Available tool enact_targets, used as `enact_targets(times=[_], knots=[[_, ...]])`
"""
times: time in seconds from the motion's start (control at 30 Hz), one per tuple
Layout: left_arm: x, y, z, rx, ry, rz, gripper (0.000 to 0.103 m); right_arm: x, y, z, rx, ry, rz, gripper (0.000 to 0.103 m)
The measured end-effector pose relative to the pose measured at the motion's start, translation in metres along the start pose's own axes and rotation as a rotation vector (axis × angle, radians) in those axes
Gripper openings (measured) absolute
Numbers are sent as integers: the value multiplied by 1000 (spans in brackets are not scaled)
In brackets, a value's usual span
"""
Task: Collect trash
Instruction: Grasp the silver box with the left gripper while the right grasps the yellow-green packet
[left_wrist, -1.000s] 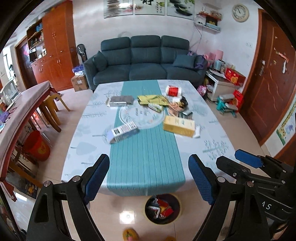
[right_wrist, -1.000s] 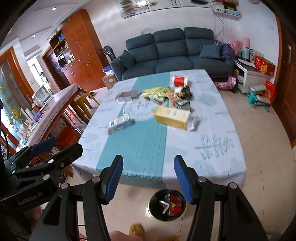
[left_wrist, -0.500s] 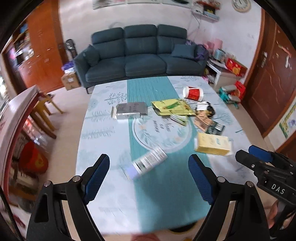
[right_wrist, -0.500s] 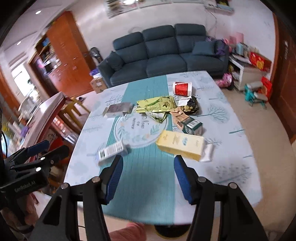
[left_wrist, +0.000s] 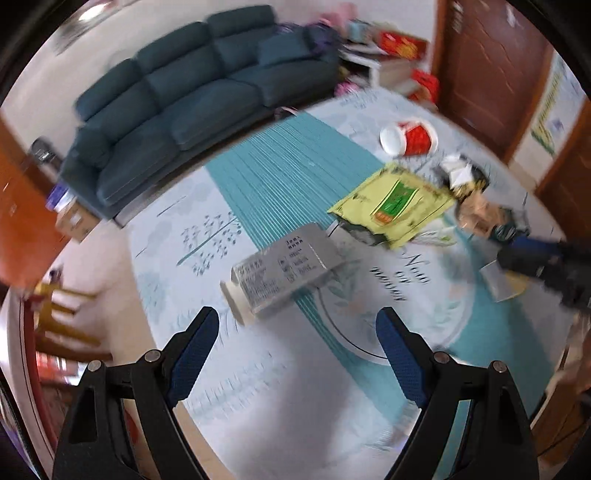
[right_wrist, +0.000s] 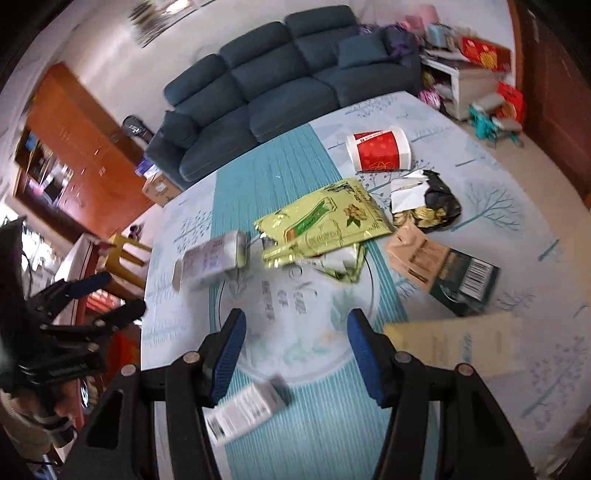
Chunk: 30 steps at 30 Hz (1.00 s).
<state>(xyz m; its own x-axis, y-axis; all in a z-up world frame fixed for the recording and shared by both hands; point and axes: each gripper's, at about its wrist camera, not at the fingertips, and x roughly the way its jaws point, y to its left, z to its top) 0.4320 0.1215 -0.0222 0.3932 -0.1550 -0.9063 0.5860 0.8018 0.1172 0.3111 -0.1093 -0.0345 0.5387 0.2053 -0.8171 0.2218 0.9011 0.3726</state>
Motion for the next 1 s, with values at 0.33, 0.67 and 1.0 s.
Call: enact_targets(times=[0.33,0.67,1.0], knots=[[87,20,26,219,125,-59,86,55,-13,45,200,12,23,57],[121,11,37,349,151,-100,86,103,-26,48,372,102,52,57],[143,22,50,259,202,-149,86,124,-26,46,467,103,60,57]])
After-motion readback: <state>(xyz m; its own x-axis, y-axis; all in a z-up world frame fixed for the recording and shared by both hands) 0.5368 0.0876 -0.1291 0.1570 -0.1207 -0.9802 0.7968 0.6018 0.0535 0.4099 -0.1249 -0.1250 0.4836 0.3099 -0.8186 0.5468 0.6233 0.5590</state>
